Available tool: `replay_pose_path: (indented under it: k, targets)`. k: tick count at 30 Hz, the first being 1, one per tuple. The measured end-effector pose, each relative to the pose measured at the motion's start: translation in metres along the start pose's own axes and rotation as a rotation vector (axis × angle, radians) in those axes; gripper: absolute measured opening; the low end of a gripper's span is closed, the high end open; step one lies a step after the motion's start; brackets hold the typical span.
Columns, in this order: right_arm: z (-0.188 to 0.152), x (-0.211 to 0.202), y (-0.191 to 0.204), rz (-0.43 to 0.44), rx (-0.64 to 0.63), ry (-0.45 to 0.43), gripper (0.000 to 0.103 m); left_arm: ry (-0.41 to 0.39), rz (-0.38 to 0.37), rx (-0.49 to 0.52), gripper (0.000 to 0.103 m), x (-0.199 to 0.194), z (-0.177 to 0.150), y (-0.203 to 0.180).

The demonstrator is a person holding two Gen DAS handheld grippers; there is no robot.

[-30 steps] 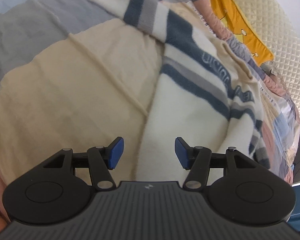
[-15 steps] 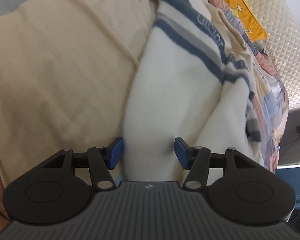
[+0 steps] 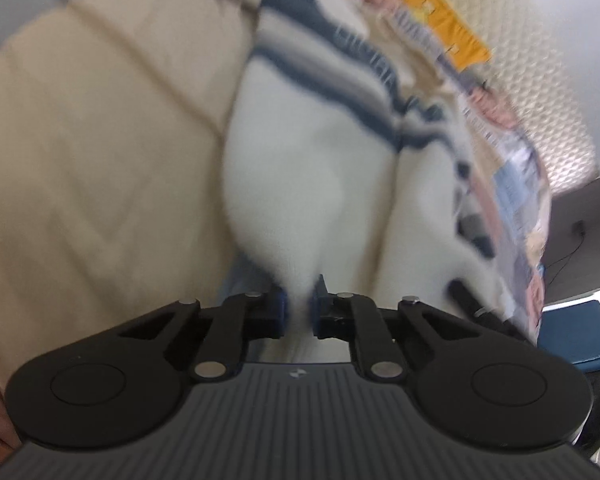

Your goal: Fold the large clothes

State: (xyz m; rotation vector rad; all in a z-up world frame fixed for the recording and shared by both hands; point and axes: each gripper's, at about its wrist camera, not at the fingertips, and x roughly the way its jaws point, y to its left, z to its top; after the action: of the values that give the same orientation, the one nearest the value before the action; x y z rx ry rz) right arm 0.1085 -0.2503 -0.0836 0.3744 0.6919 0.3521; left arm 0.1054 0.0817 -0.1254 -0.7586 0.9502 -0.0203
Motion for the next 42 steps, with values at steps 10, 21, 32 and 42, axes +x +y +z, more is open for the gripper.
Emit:
replay_pose_path:
  k: [10, 21, 32, 42]
  targets:
    - [-0.003, -0.023, 0.011, 0.078, -0.014, -0.032, 0.016, -0.239, -0.023, -0.021, 0.012, -0.094, 0.041, 0.009]
    - [-0.015, -0.007, 0.007, -0.019, 0.016, 0.088, 0.016, -0.174, 0.326, -0.144, 0.012, -0.056, 0.092, 0.062]
    - [-0.027, 0.012, -0.003, -0.059, 0.082, 0.181, 0.016, -0.131, 0.439, -0.044, 0.025, -0.039, 0.089, 0.055]
    - [-0.012, -0.023, 0.0, -0.093, 0.072, 0.043, 0.055, -0.265, 0.453, 0.147, 0.062, -0.082, 0.077, 0.01]
